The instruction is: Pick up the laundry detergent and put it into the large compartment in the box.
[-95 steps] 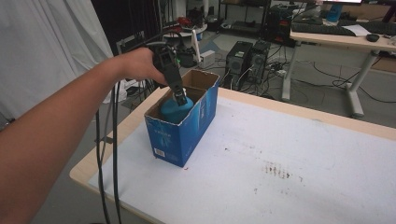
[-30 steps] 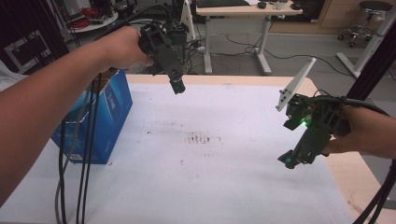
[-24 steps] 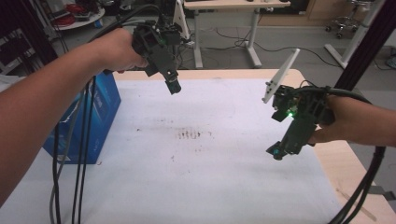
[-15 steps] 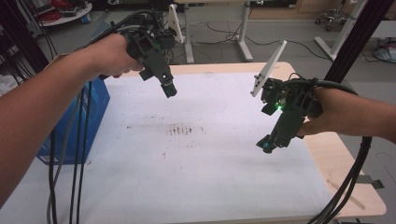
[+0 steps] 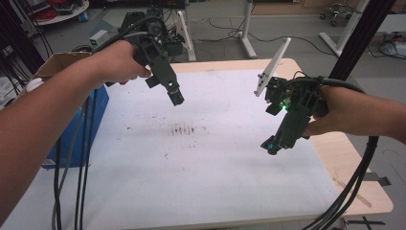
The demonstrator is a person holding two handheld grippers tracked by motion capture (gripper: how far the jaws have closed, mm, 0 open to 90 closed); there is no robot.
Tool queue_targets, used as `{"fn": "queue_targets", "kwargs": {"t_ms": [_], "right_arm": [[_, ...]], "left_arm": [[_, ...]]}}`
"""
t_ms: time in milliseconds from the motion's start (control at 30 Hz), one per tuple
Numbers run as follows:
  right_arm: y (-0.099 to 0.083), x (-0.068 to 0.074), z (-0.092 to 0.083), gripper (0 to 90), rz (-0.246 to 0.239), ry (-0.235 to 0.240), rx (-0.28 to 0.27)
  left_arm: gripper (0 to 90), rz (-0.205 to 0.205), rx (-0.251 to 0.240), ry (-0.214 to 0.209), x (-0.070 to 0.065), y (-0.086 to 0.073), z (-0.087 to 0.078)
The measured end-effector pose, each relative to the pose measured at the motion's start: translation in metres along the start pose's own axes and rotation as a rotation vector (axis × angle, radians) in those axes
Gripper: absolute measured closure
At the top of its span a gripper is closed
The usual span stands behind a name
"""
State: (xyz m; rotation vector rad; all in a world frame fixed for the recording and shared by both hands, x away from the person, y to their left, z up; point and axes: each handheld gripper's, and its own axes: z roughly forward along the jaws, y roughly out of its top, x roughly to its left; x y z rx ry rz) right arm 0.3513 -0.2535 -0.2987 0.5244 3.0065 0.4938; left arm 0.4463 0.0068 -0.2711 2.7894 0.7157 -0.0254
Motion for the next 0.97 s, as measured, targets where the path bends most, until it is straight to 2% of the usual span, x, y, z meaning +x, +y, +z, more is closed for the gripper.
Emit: {"fn": "queue_targets", "kwargs": {"t_ms": [267,567,967], "right_arm": [[0.0008,-0.0002,0.0024,1.8,-0.005,0.006,-0.003],[-0.0007,-0.0010,0.0050,1.8,0.002,0.011,-0.004],[-0.0024,-0.0010,0.0066,1.8,0.003,0.023,-0.016]], "left_arm": [[1.6,0.021,-0.006,-0.018,-0.0025,0.0005,0.0030],[1.6,0.021,-0.007,-0.032,-0.0017,0.0005,0.0054],[1.6,0.019,-0.013,-0.029,-0.0010,-0.0008,0.0068]]}}
